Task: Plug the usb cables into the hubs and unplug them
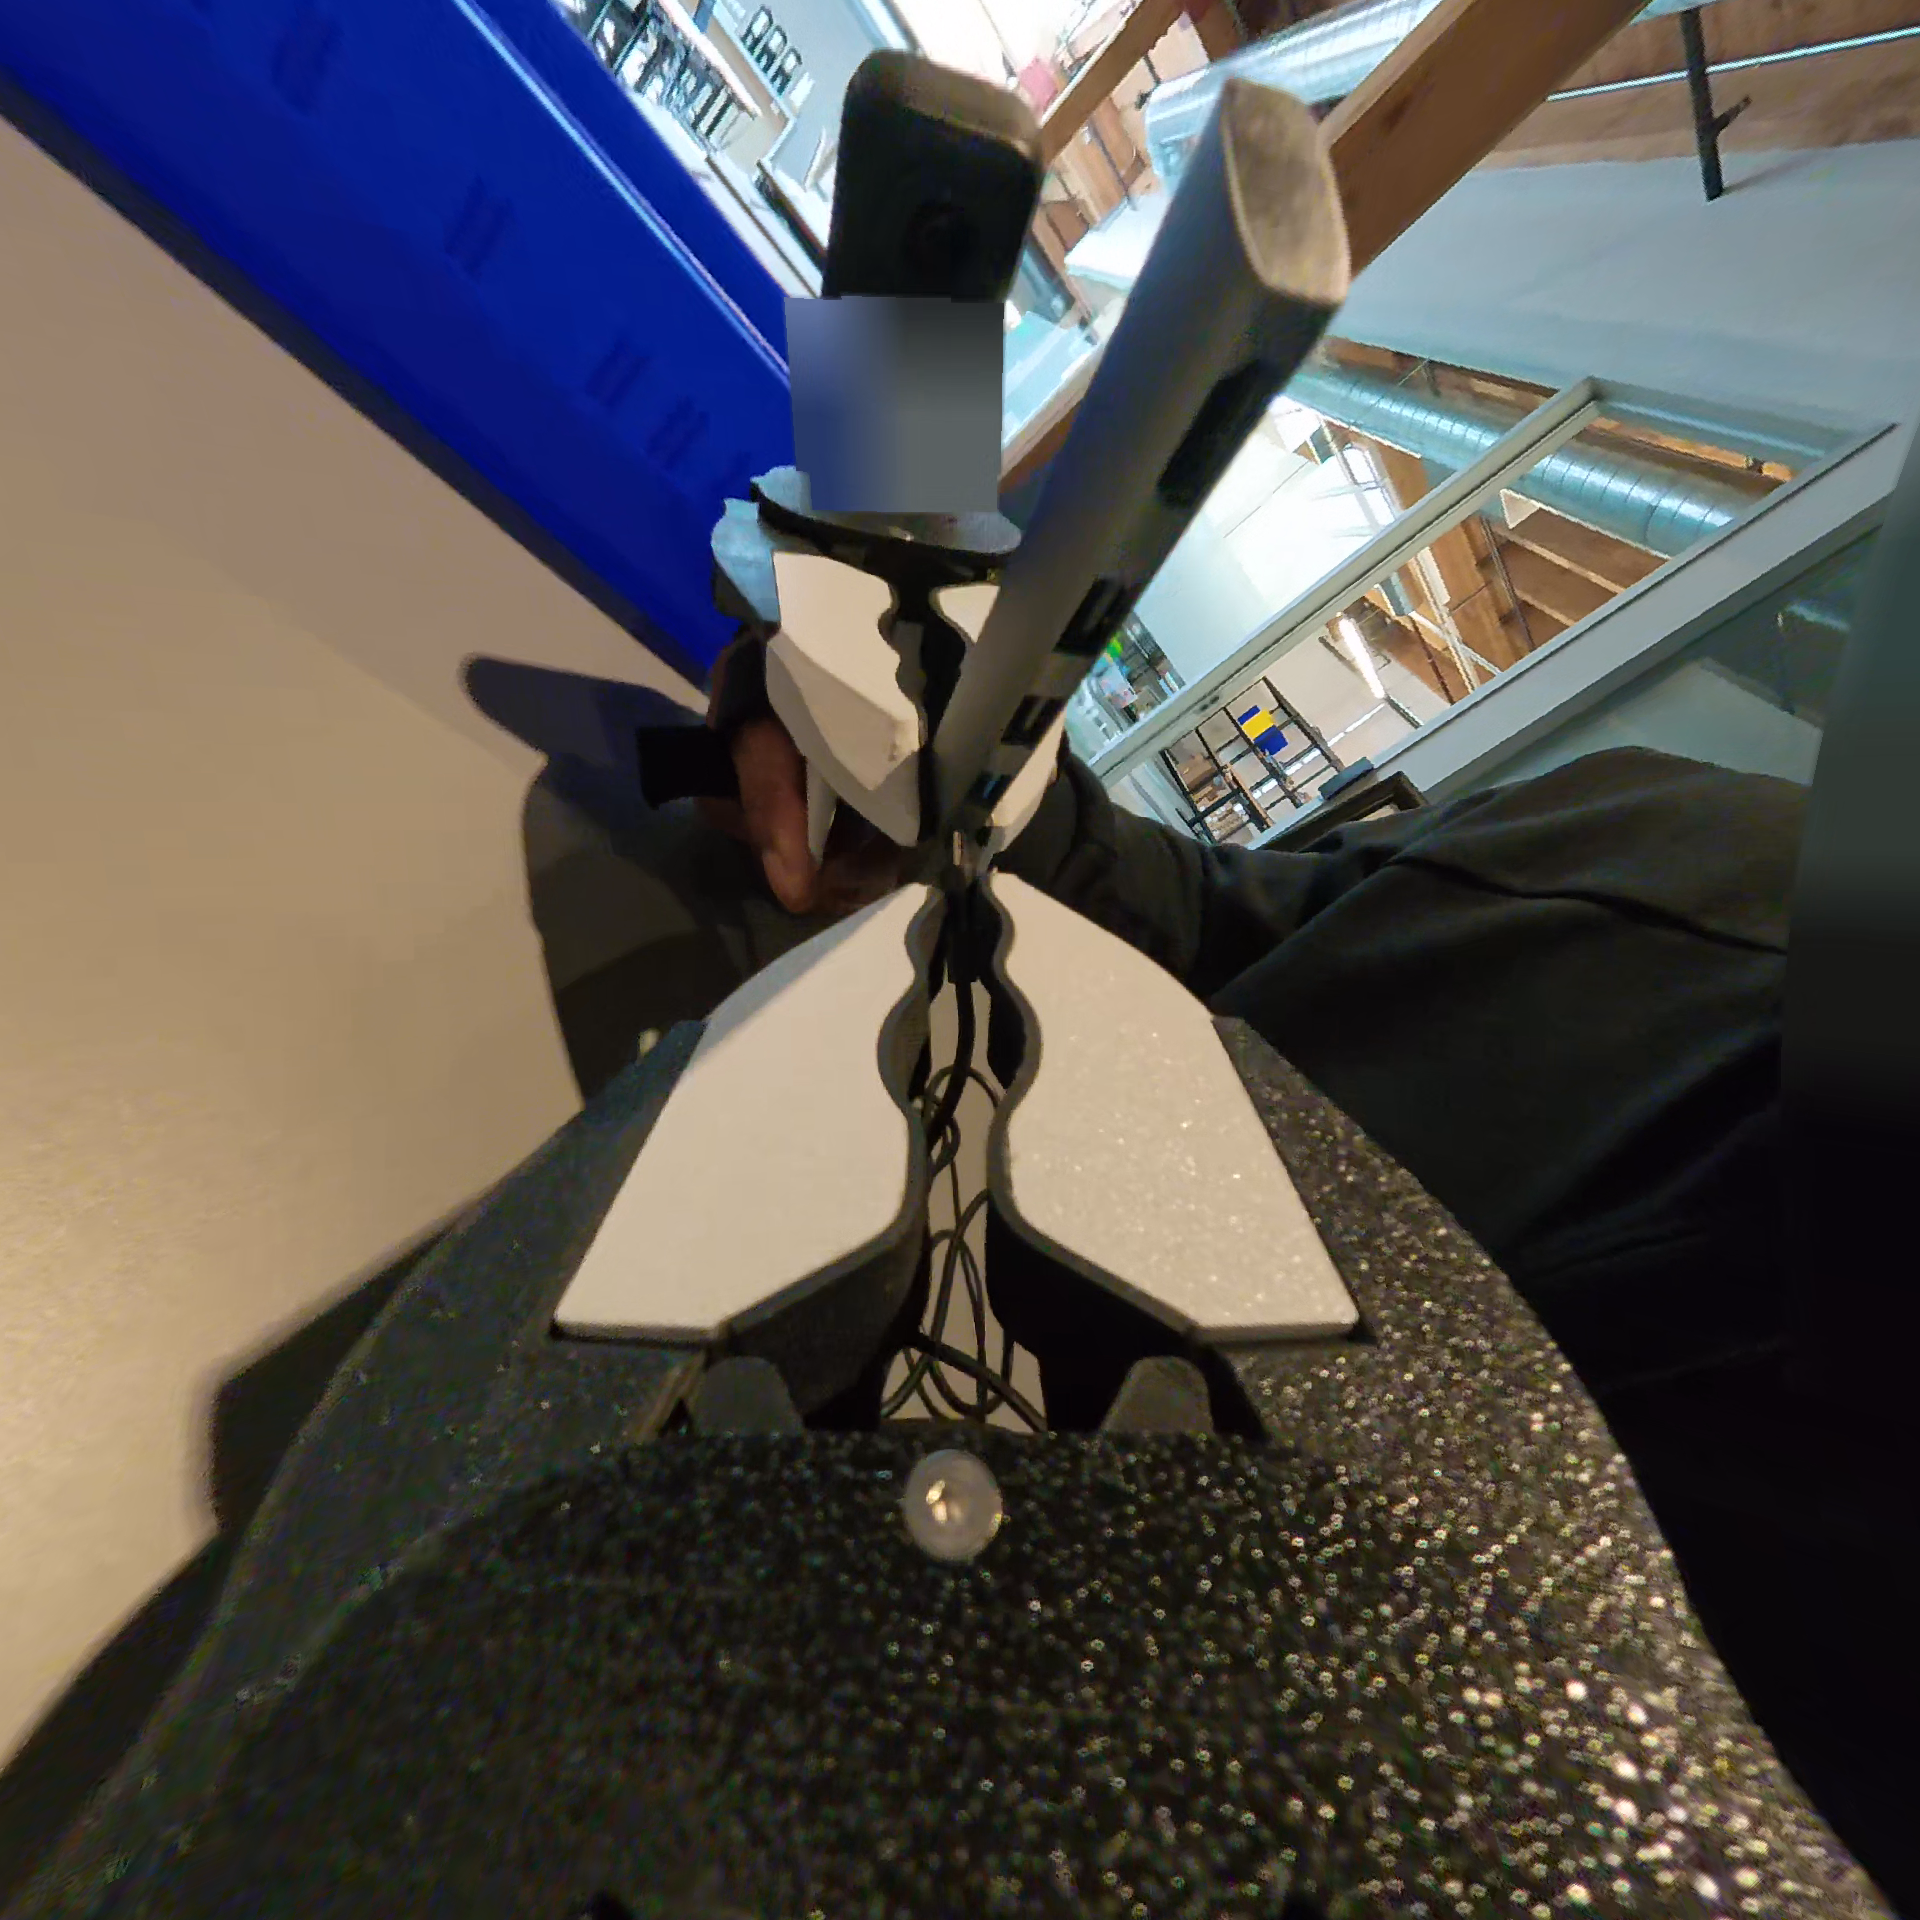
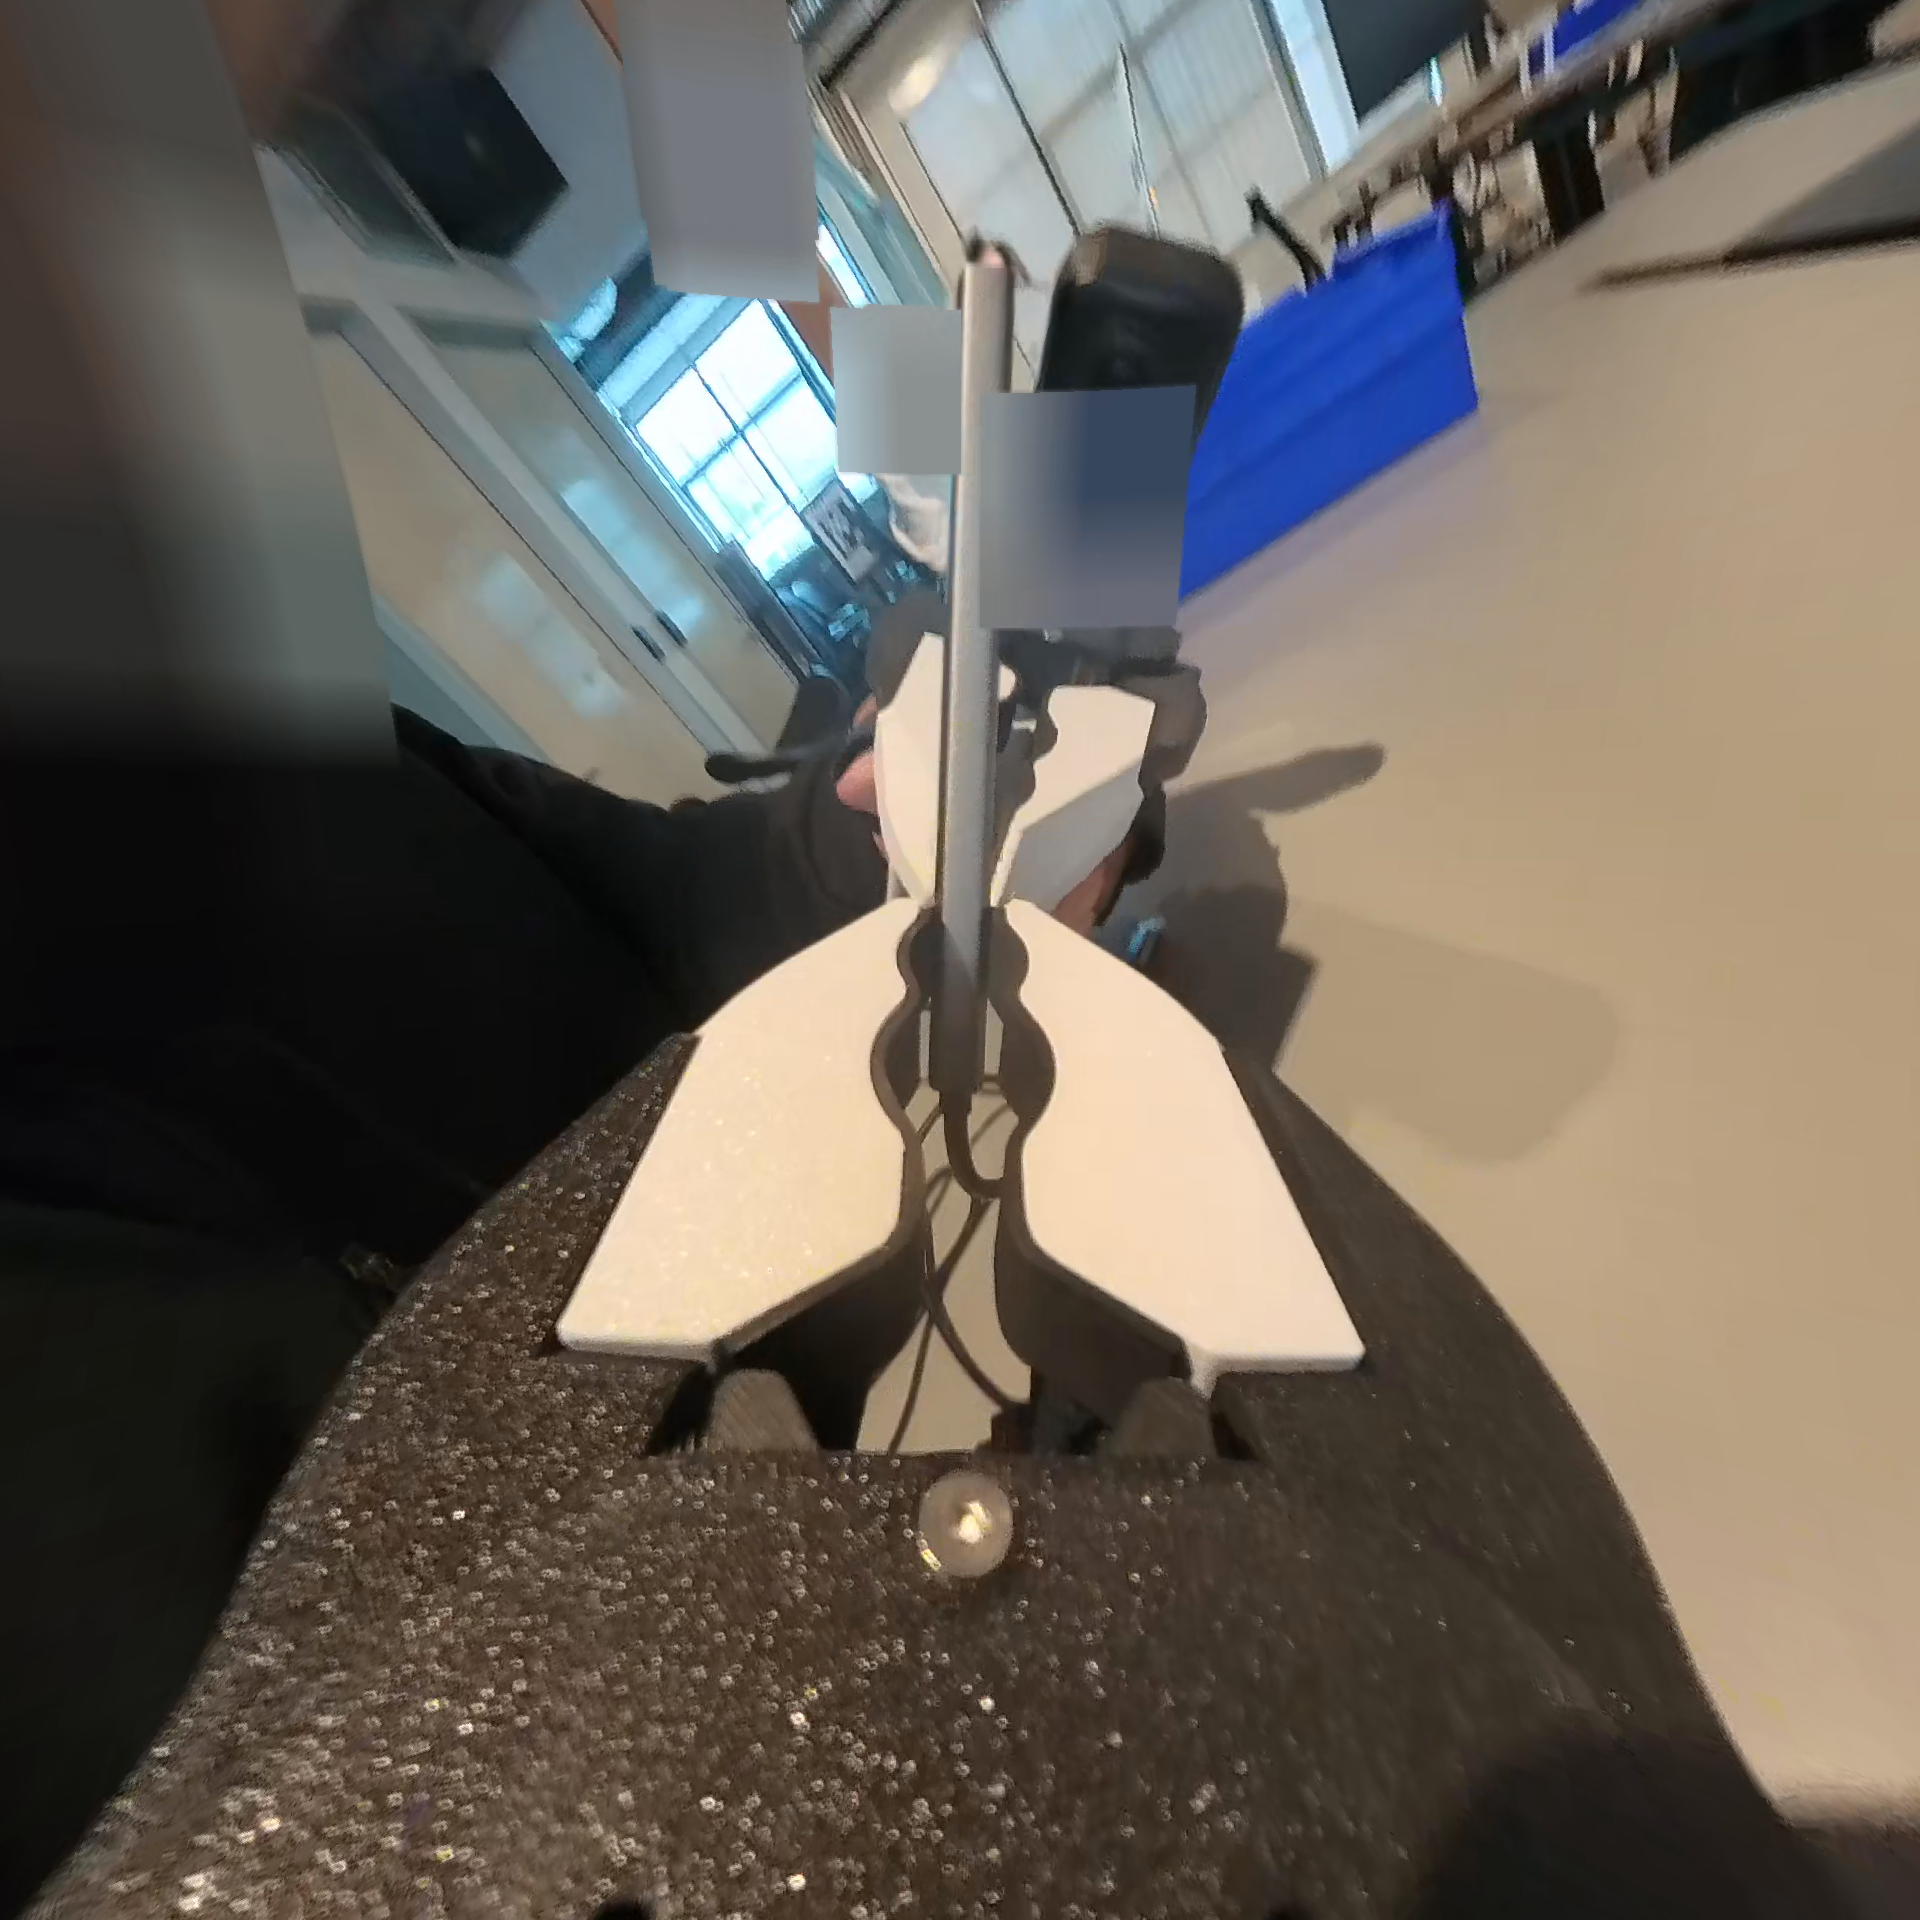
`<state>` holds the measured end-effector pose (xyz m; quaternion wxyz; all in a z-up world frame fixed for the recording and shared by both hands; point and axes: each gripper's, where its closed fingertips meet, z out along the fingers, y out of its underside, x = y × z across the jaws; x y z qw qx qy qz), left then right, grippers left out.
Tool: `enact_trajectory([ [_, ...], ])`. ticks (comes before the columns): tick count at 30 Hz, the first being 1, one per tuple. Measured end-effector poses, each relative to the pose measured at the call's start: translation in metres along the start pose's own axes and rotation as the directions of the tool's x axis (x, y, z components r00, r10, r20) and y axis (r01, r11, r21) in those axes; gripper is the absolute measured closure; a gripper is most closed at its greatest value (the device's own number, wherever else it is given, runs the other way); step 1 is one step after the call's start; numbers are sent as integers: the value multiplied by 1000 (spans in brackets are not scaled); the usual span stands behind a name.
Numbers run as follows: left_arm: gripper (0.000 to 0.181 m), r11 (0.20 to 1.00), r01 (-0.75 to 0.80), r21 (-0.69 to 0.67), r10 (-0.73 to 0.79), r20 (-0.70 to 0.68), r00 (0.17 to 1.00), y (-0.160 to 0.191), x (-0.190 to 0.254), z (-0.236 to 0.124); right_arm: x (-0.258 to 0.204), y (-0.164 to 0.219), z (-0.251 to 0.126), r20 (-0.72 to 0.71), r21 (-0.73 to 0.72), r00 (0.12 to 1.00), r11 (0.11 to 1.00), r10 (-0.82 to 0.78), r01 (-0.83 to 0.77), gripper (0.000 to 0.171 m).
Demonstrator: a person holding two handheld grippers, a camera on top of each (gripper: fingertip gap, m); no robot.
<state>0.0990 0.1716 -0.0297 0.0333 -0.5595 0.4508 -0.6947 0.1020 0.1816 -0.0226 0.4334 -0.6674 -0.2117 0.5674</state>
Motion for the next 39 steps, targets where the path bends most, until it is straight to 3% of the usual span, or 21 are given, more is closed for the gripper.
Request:
enact_trajectory([
  [6, 176, 997, 36, -67, -35, 24, 999, 11, -8, -1, 5, 17, 4, -49, -112, 999, 994, 10, -16, 161],
  [14, 177, 997, 30, -65, -25, 69, 997, 13, -18, 0, 13, 25, 2, -103, -157, 995, 987, 13, -29, 161],
  [26, 172, 995, -87, 42, 85, 51, 995, -9, -9, -11, 10, 2, -3, -107, -30, 994, 1000, 1, -5, 162],
  [39, 175, 951, -277, -134, 301, 210, 930, 9, -24, -4, 14, 4, 0, -158, -47, 987, 998, -38, 31, 162],
])
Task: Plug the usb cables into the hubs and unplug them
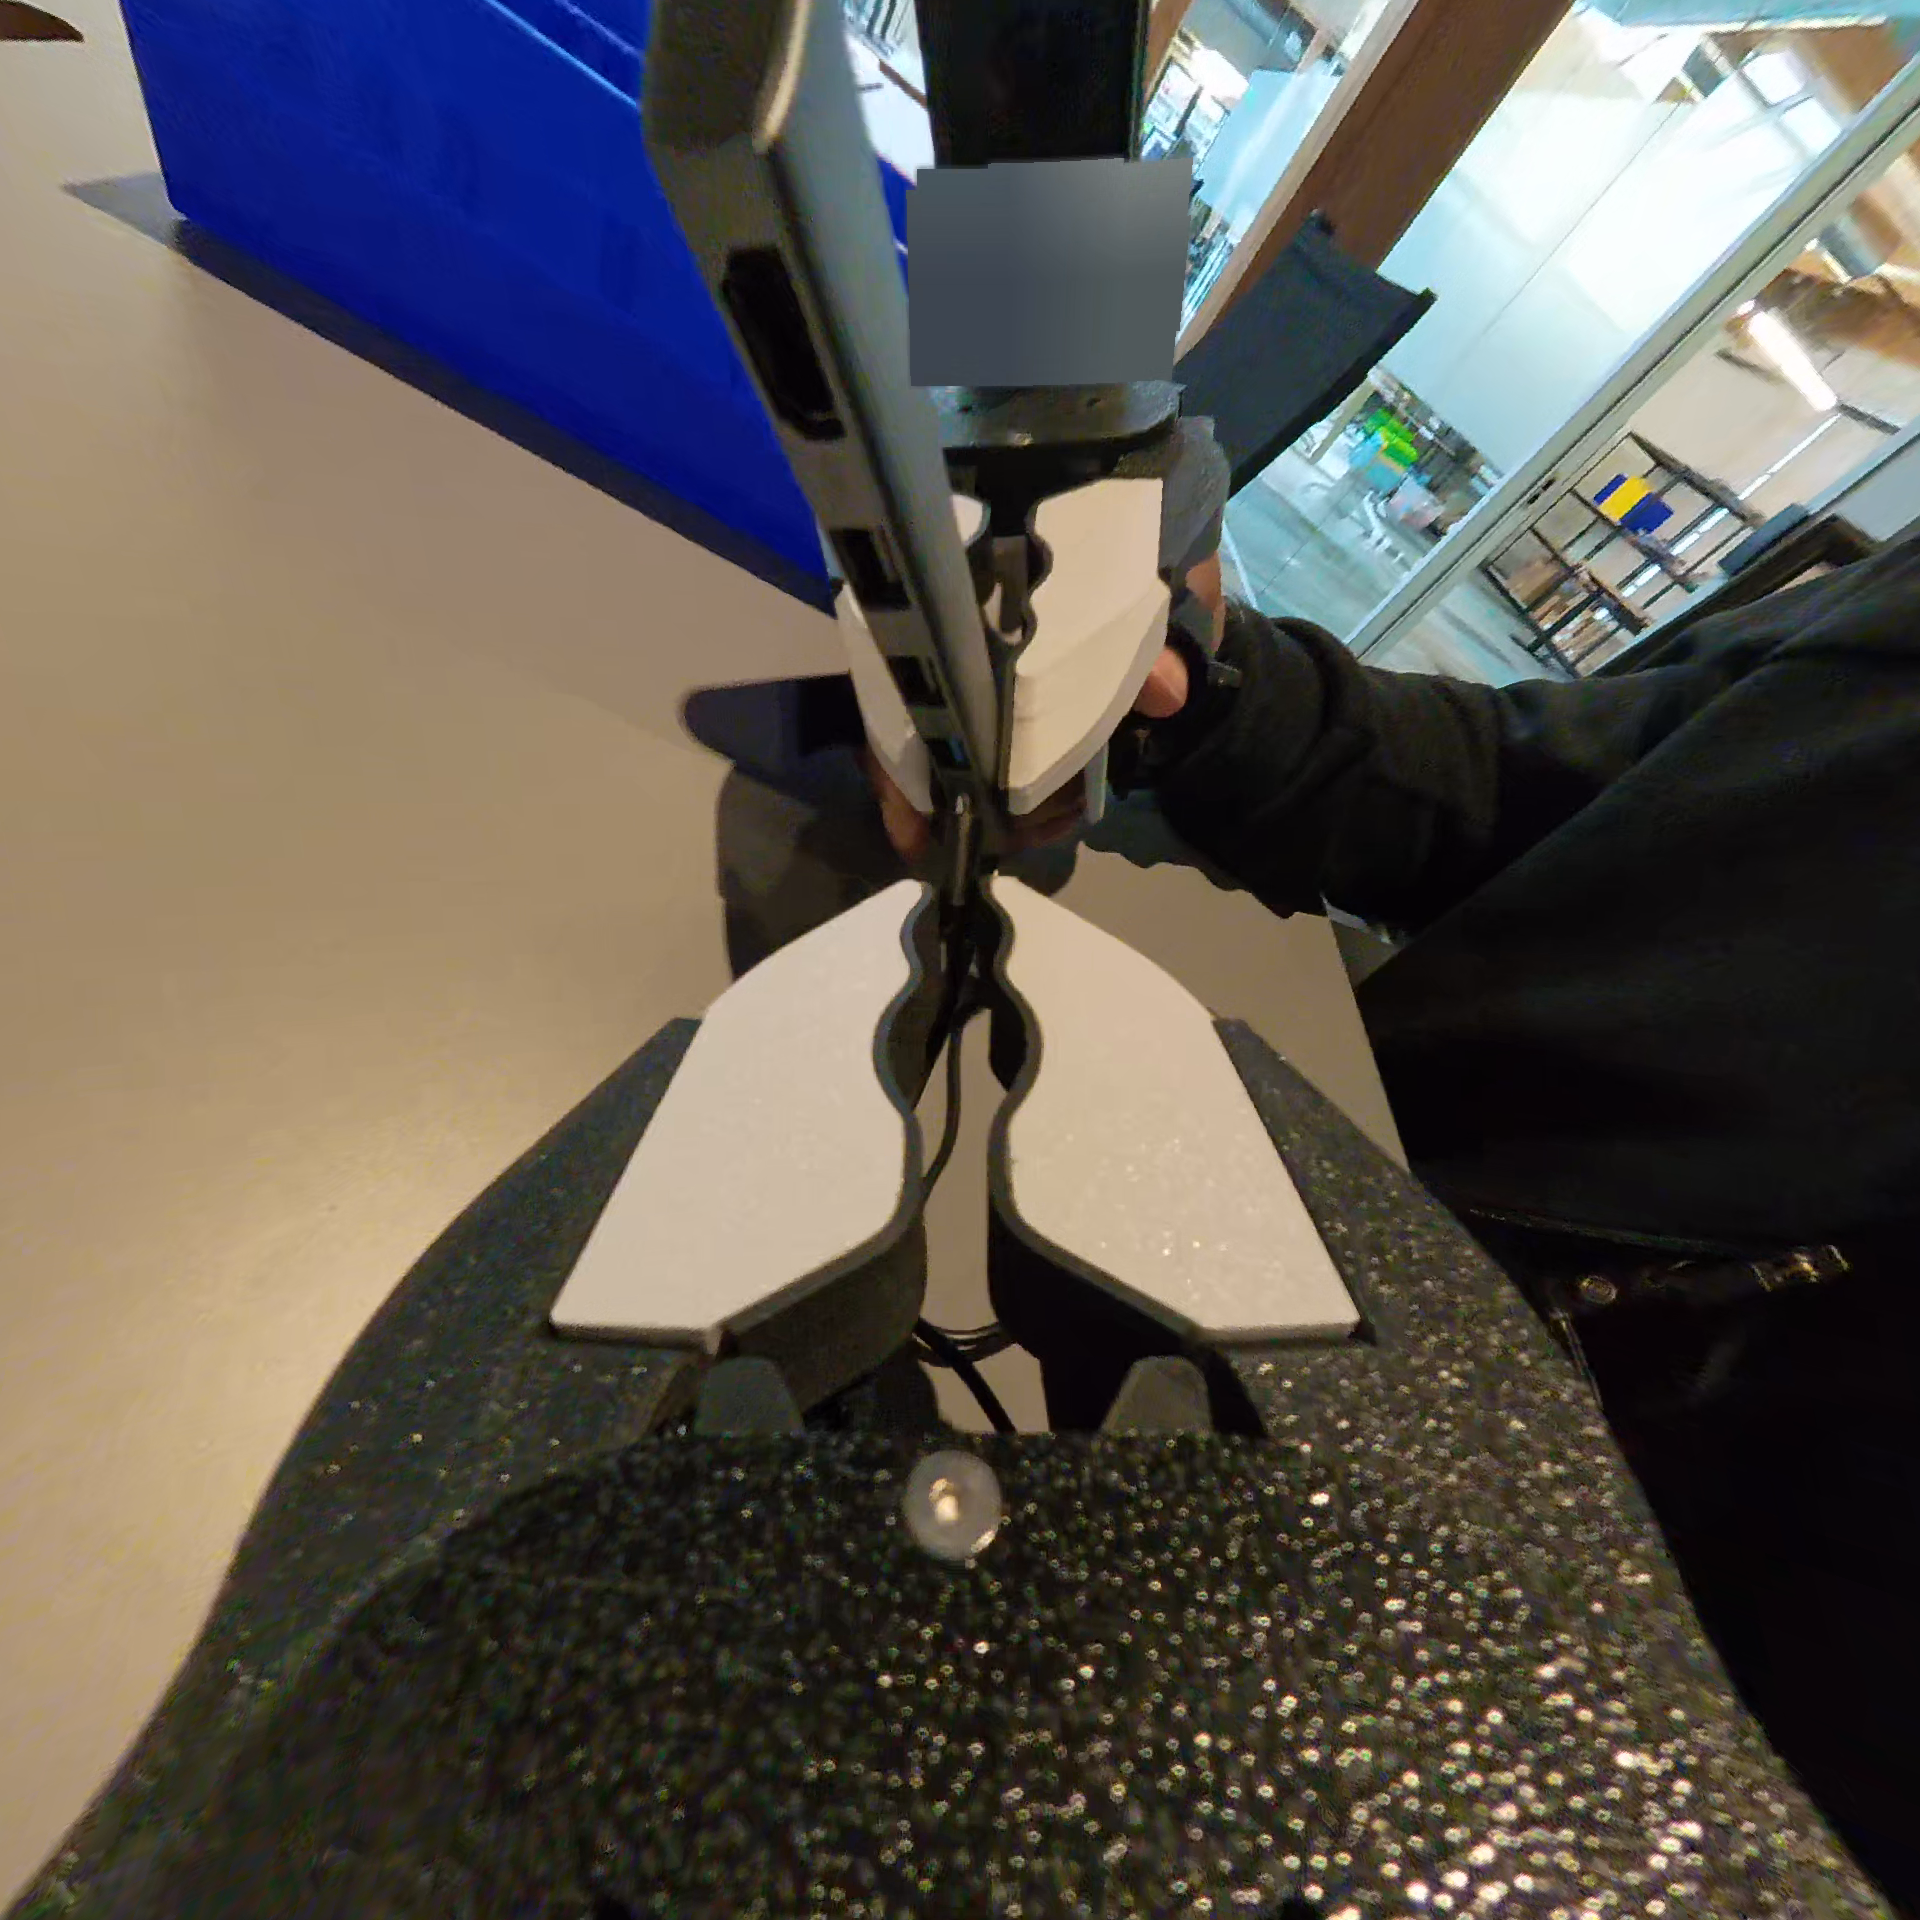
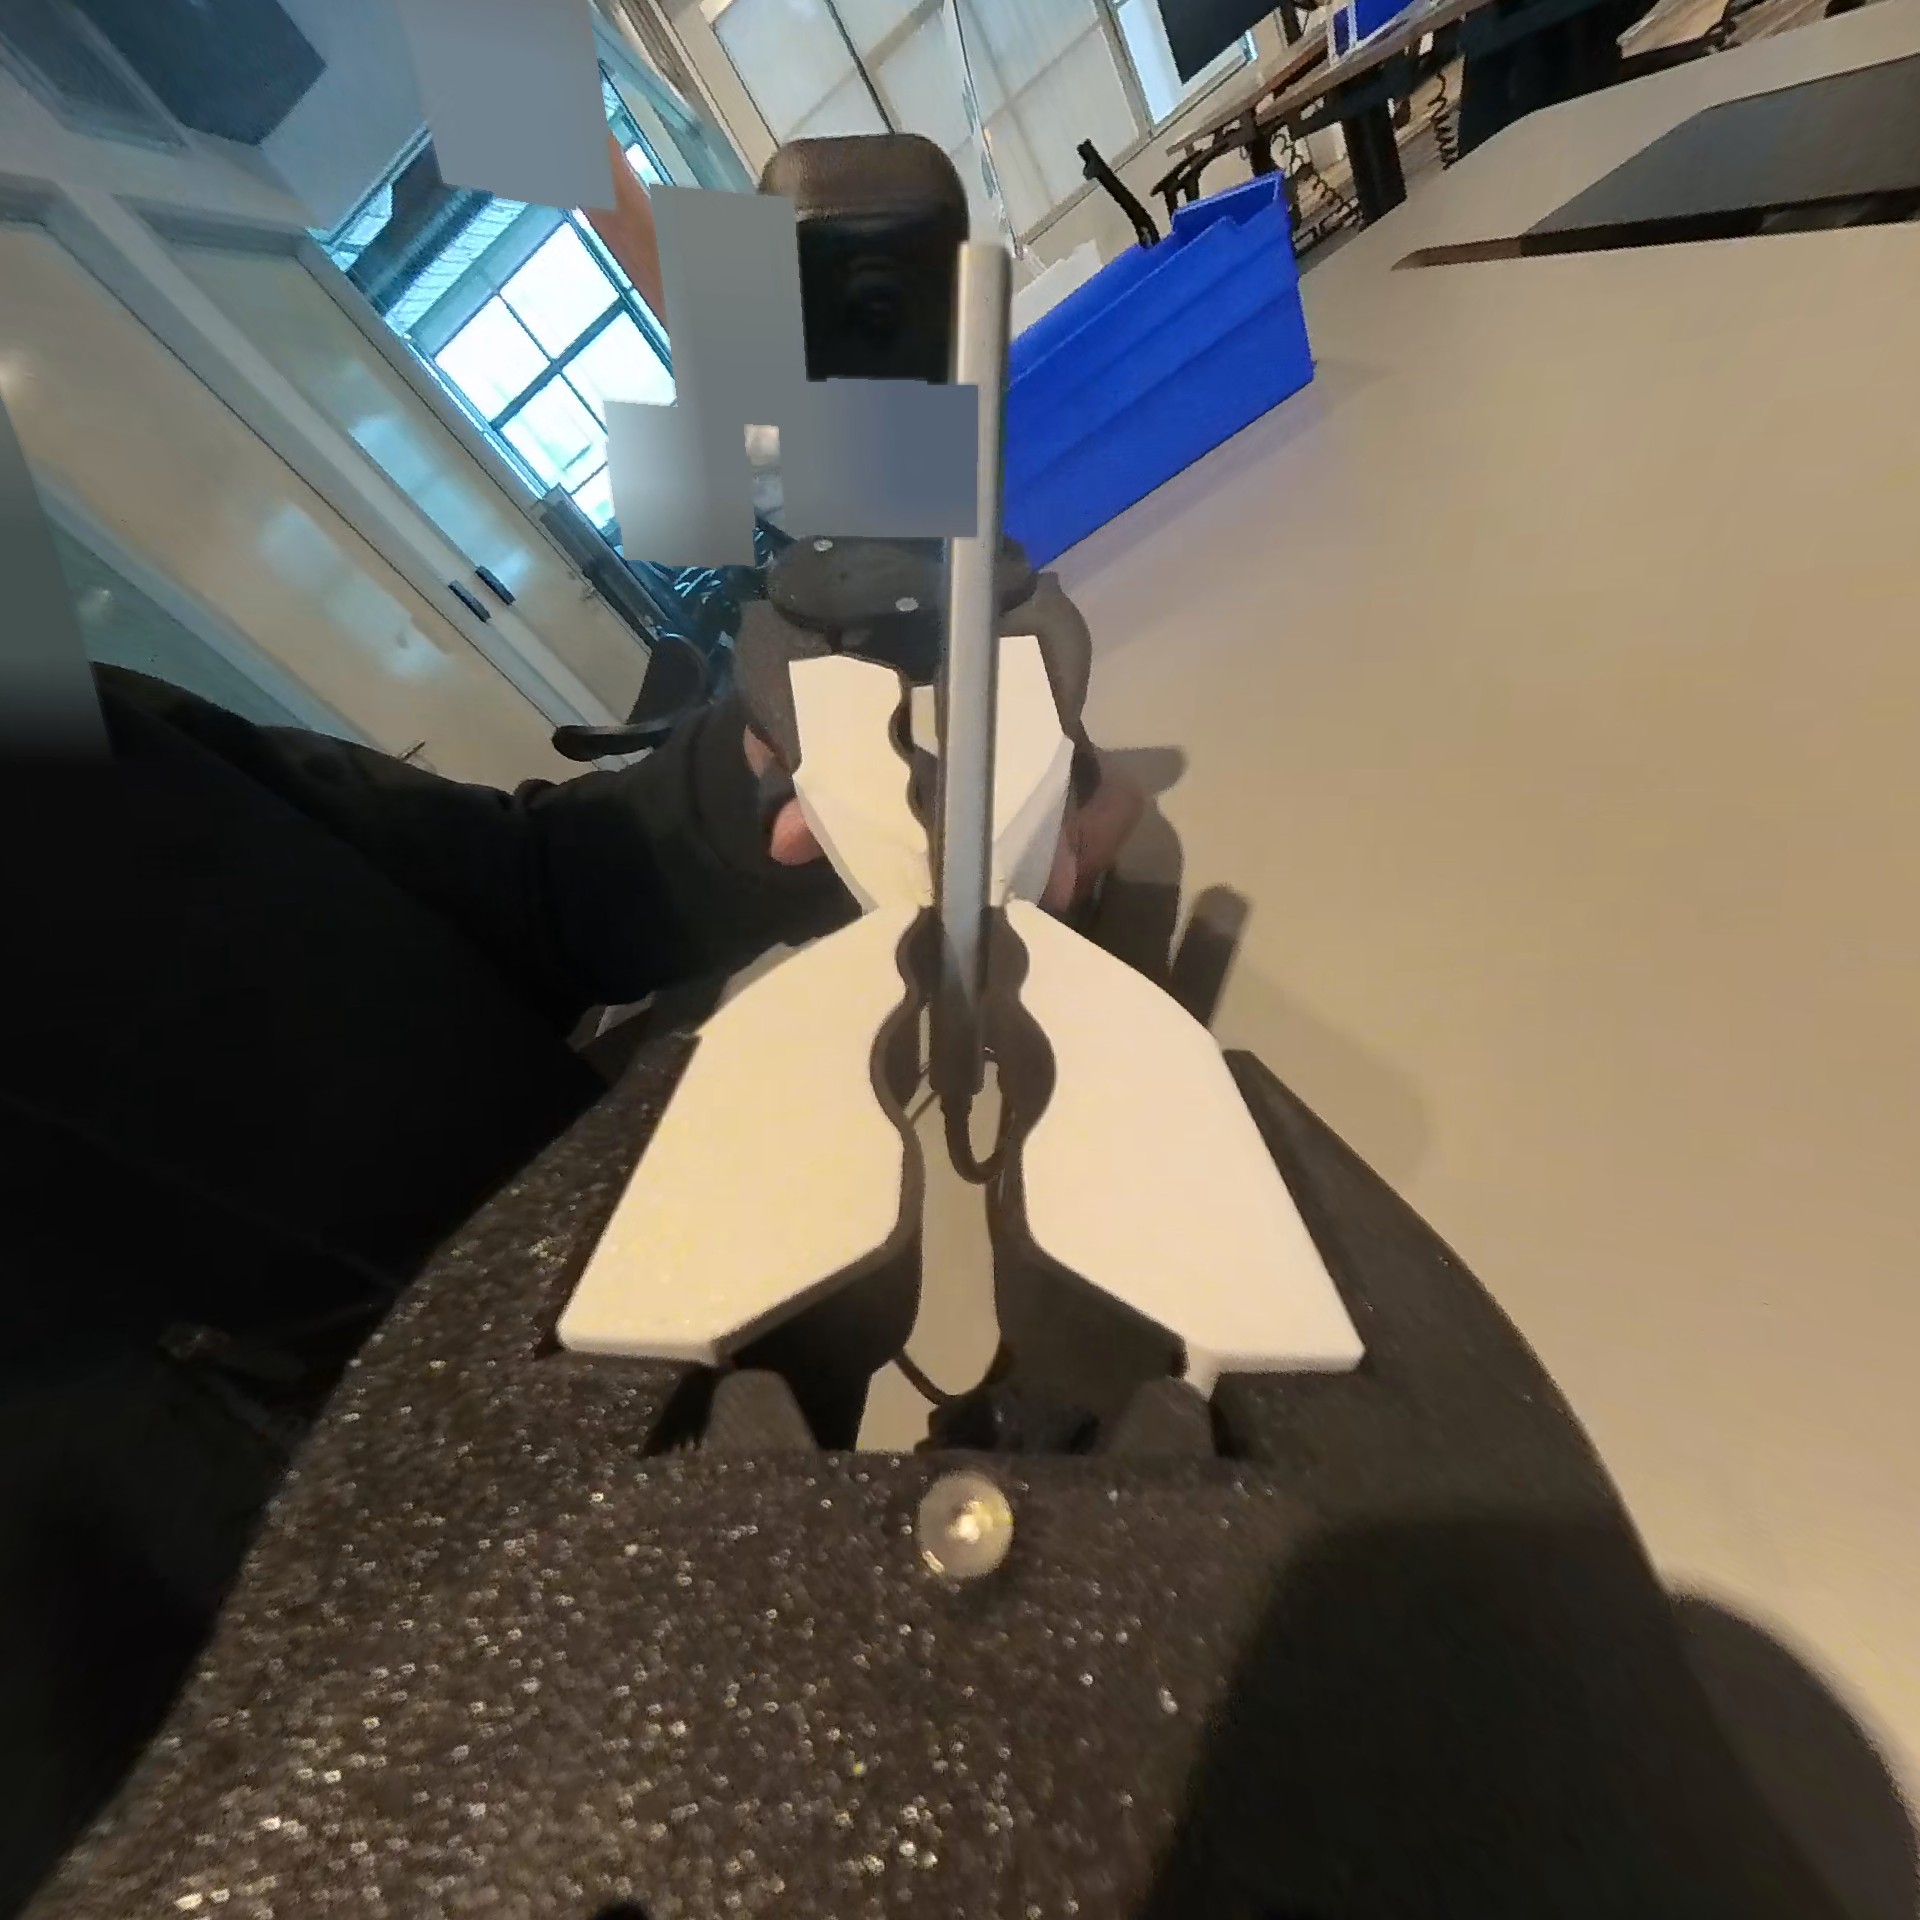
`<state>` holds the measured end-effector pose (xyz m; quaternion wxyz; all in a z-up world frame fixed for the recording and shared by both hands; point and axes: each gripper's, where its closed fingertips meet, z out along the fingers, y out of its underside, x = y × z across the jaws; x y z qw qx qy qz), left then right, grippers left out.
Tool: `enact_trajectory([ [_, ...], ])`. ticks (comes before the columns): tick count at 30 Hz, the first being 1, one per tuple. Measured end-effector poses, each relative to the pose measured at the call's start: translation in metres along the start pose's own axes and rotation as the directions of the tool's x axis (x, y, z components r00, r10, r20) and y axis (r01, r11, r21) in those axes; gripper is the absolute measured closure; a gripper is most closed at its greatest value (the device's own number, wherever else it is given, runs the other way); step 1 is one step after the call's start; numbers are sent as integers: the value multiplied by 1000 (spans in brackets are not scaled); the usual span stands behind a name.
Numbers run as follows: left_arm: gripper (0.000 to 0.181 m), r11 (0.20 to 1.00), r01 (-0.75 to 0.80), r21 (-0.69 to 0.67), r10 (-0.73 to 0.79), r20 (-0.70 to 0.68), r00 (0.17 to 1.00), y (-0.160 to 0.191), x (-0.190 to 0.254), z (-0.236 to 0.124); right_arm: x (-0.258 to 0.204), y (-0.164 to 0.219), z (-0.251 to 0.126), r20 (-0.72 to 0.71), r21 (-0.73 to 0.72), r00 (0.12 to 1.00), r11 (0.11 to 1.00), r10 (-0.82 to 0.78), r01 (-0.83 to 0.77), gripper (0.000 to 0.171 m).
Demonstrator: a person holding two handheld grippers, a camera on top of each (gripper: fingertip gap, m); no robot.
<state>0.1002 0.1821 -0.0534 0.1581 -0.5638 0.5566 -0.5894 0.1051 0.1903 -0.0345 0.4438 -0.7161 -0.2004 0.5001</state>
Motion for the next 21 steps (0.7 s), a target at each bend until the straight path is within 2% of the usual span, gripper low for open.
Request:
enact_trajectory([
  [14, 176, 979, 16, -206, -14, 9, 1000, 29, -2, 7, 6, 30, 3, -63, -214, 998, 977, -12, -2, 162],
  [21, 176, 951, -47, -306, 64, 49, 997, 39, -2, 8, 5, 51, 2, -62, -337, 998, 941, -20, -2, 161],
])
